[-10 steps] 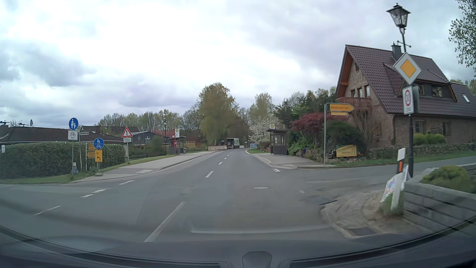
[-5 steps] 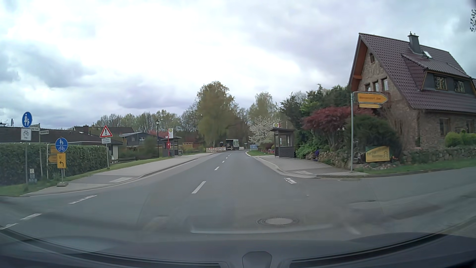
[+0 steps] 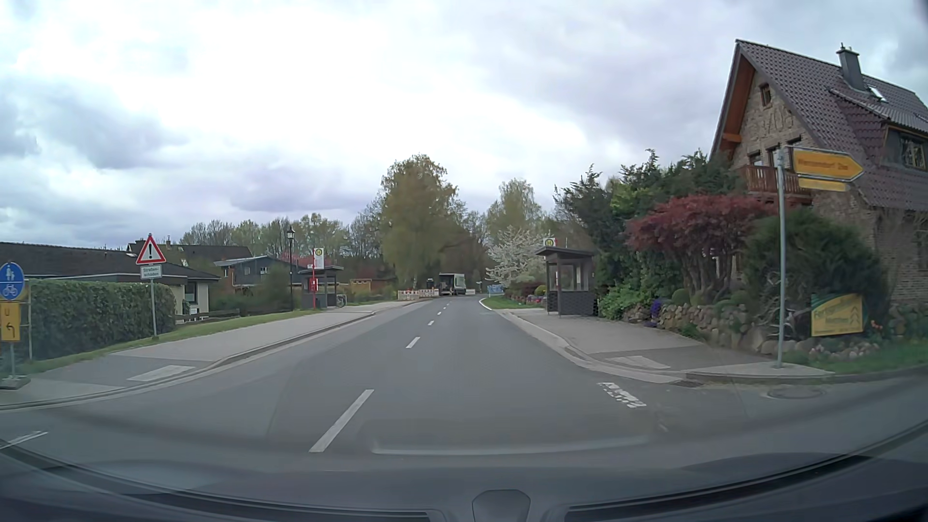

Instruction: Follow the waypoints while adhering to traffic rules and regulations

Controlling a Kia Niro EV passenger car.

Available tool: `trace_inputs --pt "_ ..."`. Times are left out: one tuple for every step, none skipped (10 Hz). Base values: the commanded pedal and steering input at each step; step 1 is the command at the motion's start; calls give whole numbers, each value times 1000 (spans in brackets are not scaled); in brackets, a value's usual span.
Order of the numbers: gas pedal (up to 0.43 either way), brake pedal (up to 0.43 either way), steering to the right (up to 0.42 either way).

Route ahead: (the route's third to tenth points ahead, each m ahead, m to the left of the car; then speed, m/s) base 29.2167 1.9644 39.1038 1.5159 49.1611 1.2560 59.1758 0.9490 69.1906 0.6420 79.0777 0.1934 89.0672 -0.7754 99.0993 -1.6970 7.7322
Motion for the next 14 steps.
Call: trace_inputs --pt "67 0 -1" --pt "67 0 -1" --pt "67 0 -1" --pt "67 0 -1" --pt "67 0 -1" --pt "67 0 -1" --pt "67 0 -1" --pt "67 0 -1" --pt "67 0 -1" --pt "67 0 -1" --pt "67 0 -1" --pt "67 0 -1" --pt "67 0 -1" --pt "67 0 -1"
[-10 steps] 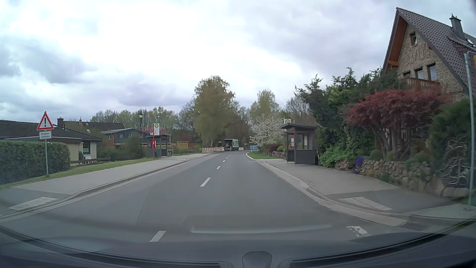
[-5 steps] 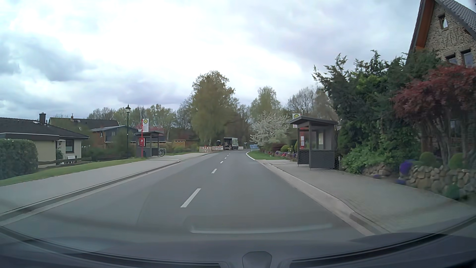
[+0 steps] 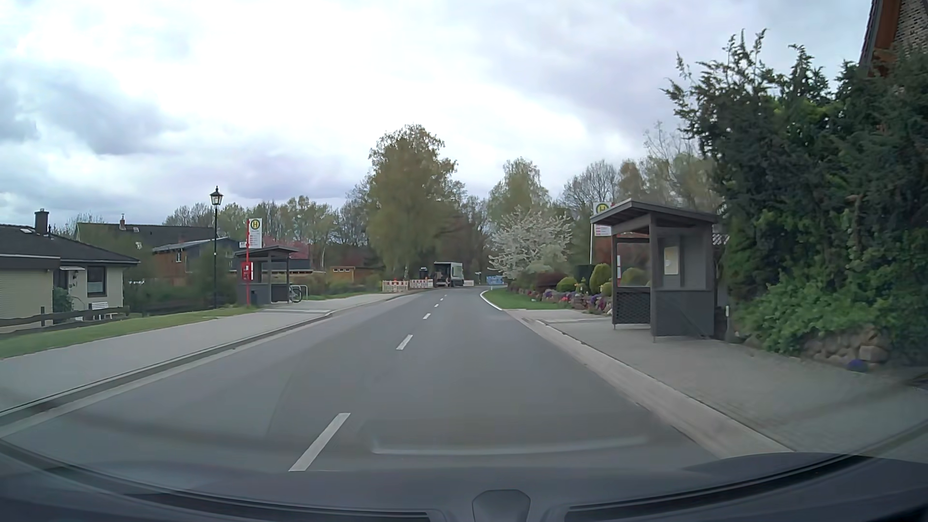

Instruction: Follow the waypoints while adhering to traffic rules and regulations

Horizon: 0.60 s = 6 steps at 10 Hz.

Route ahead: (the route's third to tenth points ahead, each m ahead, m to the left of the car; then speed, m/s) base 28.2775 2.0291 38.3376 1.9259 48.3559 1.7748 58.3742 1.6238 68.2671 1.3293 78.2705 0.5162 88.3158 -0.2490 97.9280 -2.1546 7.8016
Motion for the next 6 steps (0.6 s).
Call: trace_inputs --pt "67 0 -1" --pt "67 0 -1" --pt "67 0 -1" --pt "67 0 -1" --pt "67 0 -1" --pt "67 0 -1"
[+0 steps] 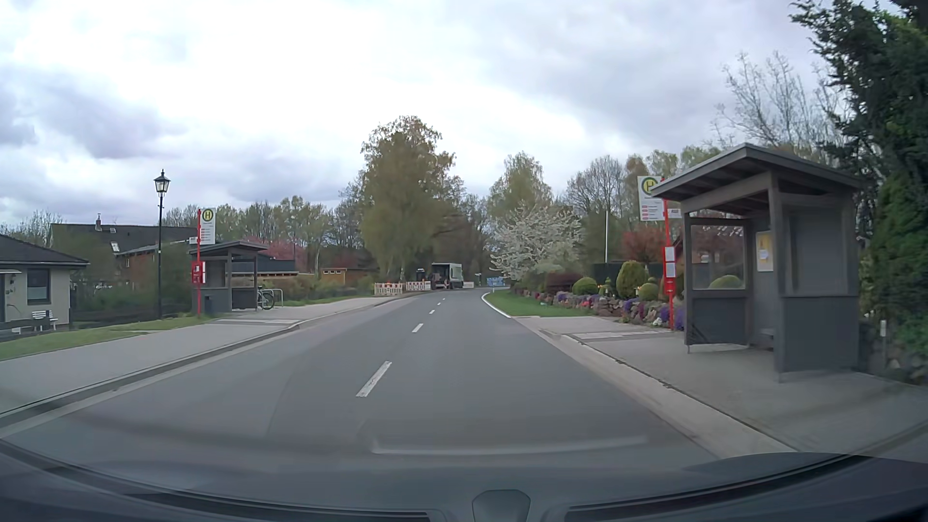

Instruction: Follow the waypoints while adhering to traffic rules and regulations

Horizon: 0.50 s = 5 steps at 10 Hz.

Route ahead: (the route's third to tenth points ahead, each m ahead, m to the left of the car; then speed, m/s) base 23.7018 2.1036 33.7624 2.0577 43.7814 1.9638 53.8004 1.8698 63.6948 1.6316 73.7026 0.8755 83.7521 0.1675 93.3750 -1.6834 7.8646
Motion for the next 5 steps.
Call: trace_inputs --pt "67 0 -1" --pt "67 0 -1" --pt "67 0 -1" --pt "67 0 -1" --pt "67 0 -1"
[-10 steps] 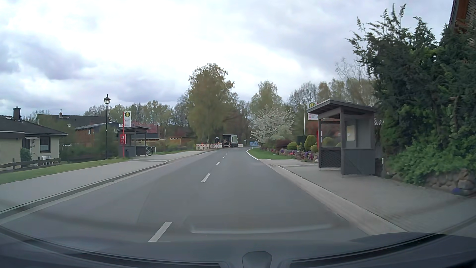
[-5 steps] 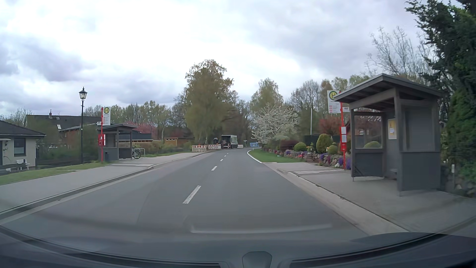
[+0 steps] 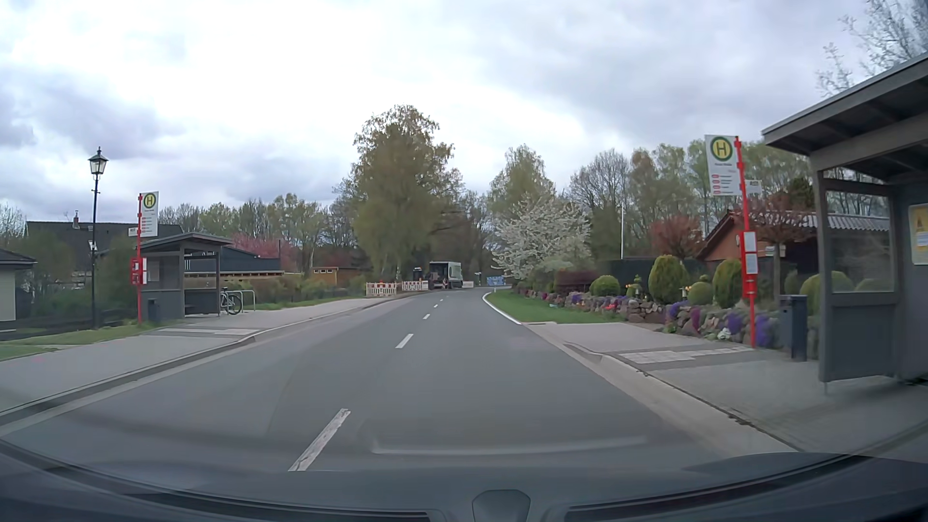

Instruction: Follow the waypoints while adhering to traffic rules and regulations

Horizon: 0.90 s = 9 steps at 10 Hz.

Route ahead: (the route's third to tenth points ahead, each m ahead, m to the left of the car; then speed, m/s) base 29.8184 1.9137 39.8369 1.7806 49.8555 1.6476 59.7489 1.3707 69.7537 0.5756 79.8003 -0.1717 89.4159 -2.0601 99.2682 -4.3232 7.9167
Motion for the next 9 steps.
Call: trace_inputs --pt "67 0 -1" --pt "67 0 -1" --pt "67 0 -1" --pt "67 0 -1" --pt "67 0 -1" --pt "67 0 -1" --pt "67 0 -1" --pt "67 0 -1" --pt "67 0 -1"
